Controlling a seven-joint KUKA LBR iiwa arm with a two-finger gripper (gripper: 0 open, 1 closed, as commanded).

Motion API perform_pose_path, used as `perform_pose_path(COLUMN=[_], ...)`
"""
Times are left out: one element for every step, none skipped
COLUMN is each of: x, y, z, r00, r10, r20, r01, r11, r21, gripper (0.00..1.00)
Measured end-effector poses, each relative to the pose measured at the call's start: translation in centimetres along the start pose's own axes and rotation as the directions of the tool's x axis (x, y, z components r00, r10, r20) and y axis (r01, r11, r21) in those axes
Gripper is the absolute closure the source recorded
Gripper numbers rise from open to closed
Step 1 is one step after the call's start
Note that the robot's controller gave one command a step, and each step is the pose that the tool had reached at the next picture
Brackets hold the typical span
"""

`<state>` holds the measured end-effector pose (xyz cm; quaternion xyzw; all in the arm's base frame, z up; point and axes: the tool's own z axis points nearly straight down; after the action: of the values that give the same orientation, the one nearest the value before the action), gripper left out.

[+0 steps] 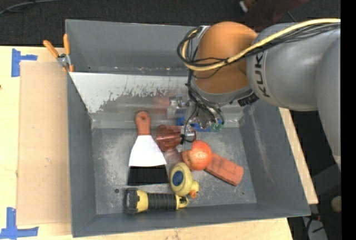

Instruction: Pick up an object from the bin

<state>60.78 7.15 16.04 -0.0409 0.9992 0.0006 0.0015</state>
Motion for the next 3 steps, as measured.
perform_pose_path(x=[-0.3, 1.0, -0.1], y=[0.4, 1.9, 0.4], z=[3.8, 2.8, 9.4], r00=[1.000, 0.991, 0.987], r10=[0.016, -0.132, -0.160], r20=[-0.003, -0.006, -0.006], r01=[-0.016, 0.132, 0.160], r11=[1.000, 0.991, 0.987], r21=[-0.001, -0.002, -0.001], gripper=[0.00, 0.00, 0.00])
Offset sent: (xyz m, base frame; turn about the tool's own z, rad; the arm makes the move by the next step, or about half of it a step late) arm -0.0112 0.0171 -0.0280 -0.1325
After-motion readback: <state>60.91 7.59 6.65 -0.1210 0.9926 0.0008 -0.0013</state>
